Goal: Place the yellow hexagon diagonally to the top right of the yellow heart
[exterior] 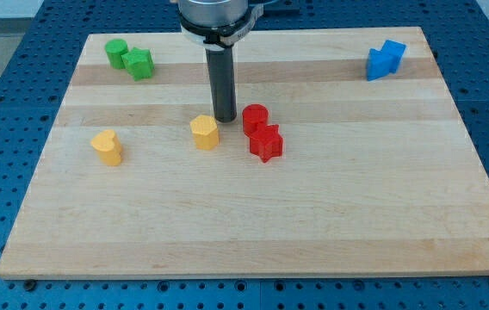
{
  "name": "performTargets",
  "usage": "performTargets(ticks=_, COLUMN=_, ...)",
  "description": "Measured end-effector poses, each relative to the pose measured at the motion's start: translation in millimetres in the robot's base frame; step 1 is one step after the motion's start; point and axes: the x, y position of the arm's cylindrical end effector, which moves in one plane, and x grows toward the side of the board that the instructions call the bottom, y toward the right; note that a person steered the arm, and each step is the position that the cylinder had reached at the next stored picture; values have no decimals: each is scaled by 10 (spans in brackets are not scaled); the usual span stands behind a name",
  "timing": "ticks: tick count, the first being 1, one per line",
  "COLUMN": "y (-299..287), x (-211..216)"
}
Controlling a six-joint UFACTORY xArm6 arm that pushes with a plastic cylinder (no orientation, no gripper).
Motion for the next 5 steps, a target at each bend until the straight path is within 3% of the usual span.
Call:
performTargets(ticks=2, y=-22, x=610)
performTargets(ticks=5, y=-1296, x=400)
